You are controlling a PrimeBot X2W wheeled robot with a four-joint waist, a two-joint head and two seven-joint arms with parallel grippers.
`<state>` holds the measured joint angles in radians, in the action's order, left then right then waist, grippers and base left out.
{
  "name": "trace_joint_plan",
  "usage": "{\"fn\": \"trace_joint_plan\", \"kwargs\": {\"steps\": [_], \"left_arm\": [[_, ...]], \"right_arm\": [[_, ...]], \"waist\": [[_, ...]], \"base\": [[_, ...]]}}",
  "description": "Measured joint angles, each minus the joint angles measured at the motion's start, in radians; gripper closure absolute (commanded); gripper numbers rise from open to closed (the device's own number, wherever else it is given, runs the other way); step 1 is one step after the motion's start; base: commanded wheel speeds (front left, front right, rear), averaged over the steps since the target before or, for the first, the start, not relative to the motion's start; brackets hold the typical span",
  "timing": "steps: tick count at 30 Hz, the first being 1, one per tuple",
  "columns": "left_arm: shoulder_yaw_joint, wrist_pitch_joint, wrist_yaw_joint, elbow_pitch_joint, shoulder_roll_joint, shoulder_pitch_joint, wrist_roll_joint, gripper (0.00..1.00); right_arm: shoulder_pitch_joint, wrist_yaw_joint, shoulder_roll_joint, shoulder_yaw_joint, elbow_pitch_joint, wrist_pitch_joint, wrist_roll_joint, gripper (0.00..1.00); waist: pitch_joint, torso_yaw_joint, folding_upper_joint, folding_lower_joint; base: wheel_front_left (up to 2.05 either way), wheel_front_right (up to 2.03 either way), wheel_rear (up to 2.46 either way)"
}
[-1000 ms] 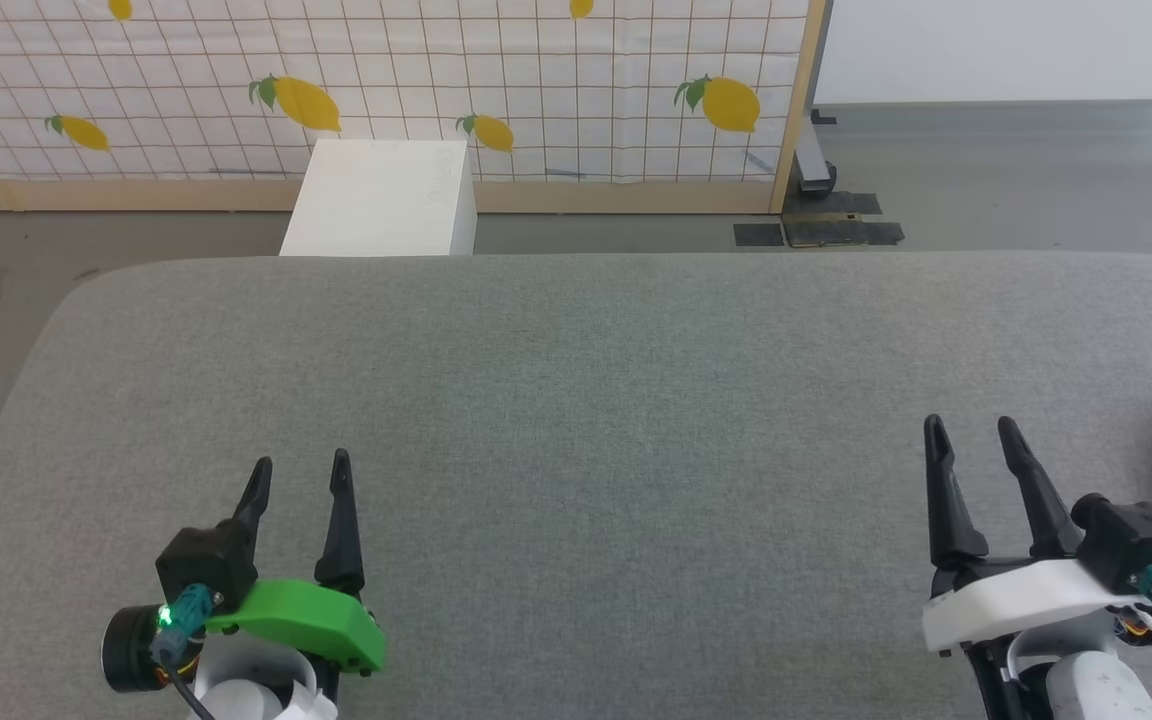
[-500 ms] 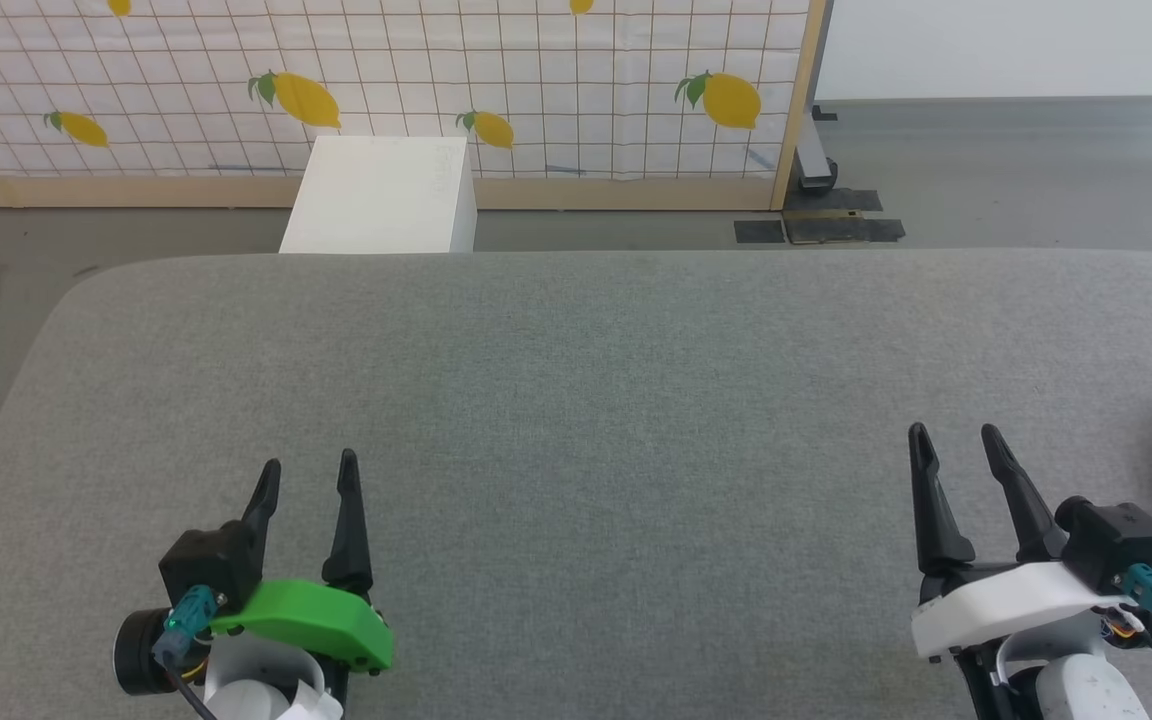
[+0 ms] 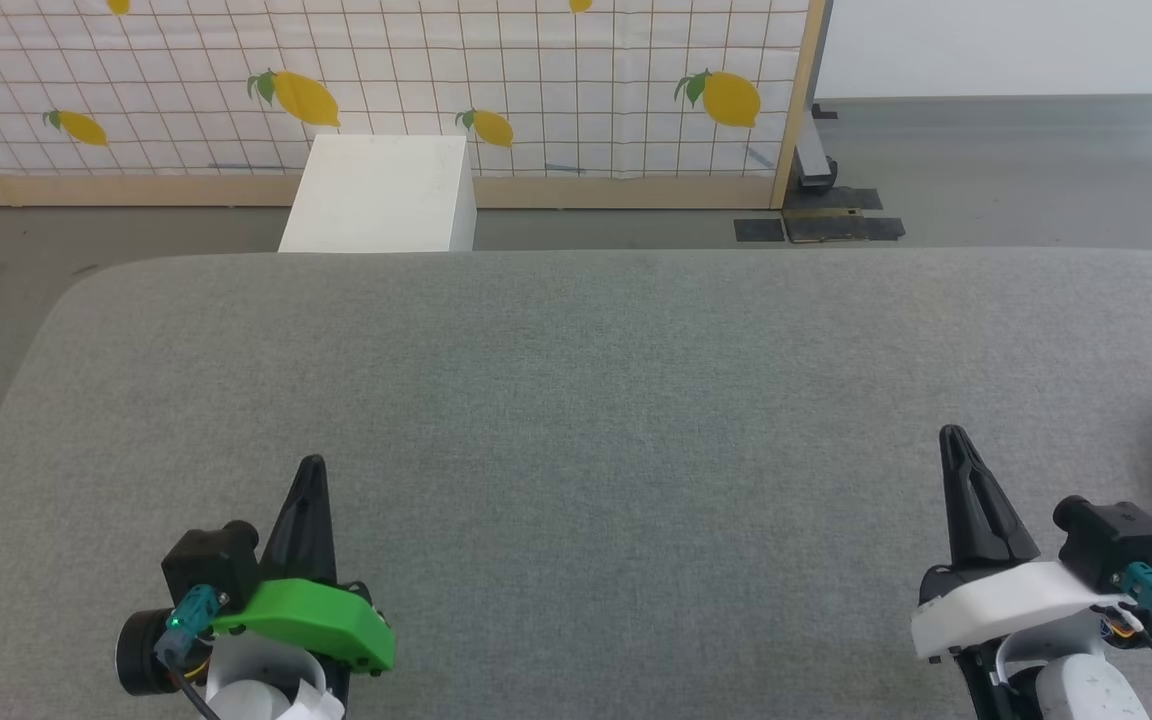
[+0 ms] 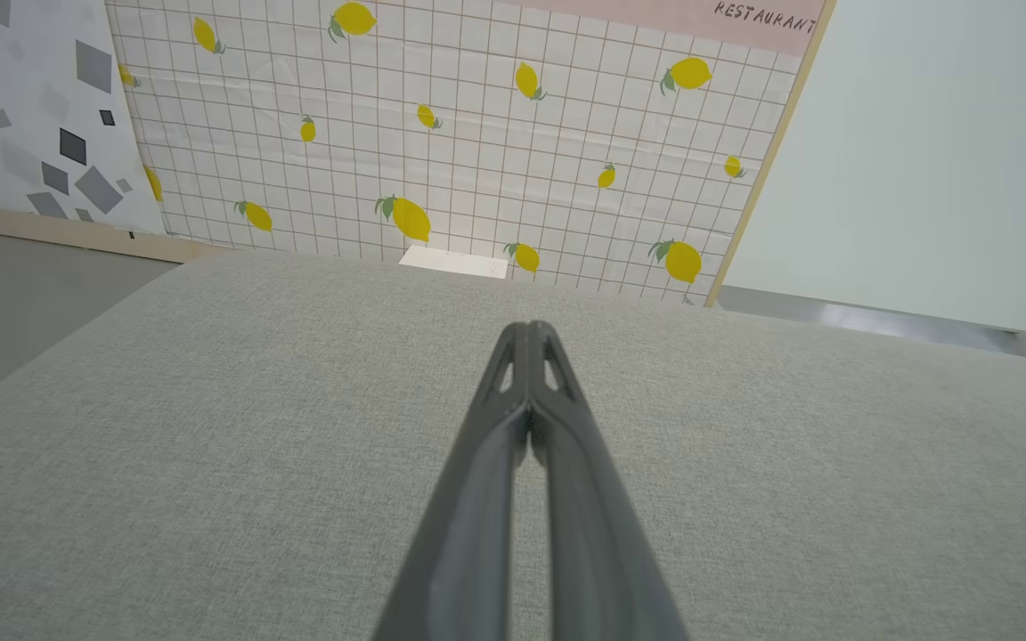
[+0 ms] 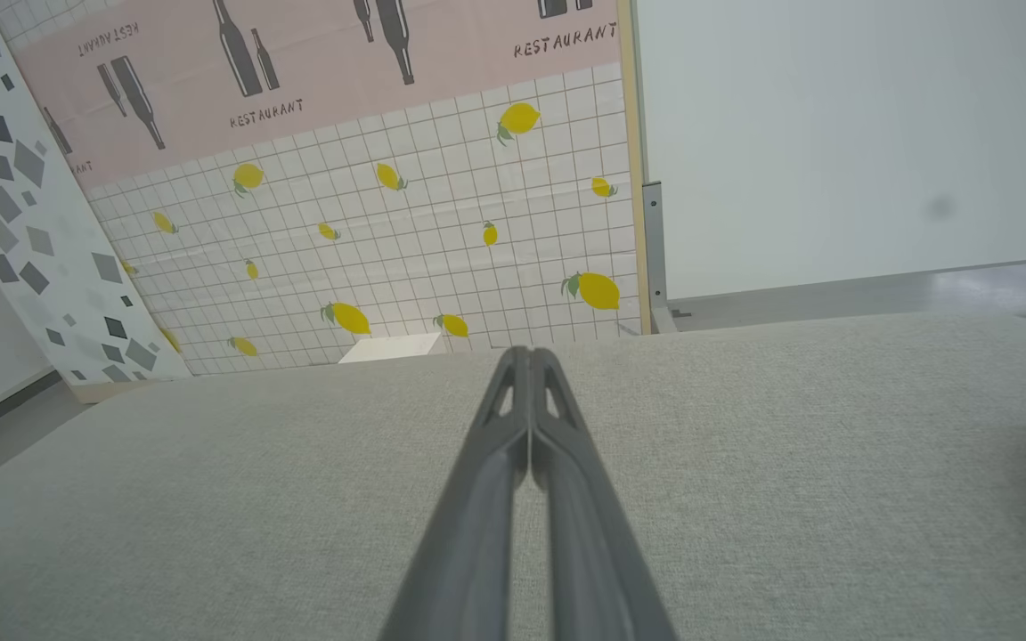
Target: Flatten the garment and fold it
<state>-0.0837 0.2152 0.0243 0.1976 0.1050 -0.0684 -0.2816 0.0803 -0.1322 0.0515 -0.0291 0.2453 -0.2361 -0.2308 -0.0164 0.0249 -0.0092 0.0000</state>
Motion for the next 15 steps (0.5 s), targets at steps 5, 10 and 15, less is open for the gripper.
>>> {"fn": "trace_joint_plan", "kwargs": {"steps": [5, 10, 15], "left_arm": [[0.002, -0.009, 0.0, -0.007, -0.001, 0.0, 0.008, 1.0], [0.005, -0.017, 0.0, -0.013, -0.002, 0.0, 0.015, 1.0], [0.007, -0.026, -0.001, -0.02, -0.005, 0.001, 0.02, 1.0]], "right_arm": [[0.0, 0.0, 0.0, 0.0, -0.006, 0.008, 0.003, 1.0], [0.0, 0.0, 0.0, 0.001, -0.015, 0.017, 0.013, 1.0], [0.0, 0.0, 0.0, 0.002, -0.026, 0.026, 0.023, 1.0]], "waist": [[0.001, -0.001, 0.0, 0.0], [0.001, -0.002, 0.0, 0.0], [0.002, -0.003, 0.0, 0.0]], "base": [[0.0, 0.0, 0.0], [0.0, 0.0, 0.0], [0.0, 0.0, 0.0]]}}
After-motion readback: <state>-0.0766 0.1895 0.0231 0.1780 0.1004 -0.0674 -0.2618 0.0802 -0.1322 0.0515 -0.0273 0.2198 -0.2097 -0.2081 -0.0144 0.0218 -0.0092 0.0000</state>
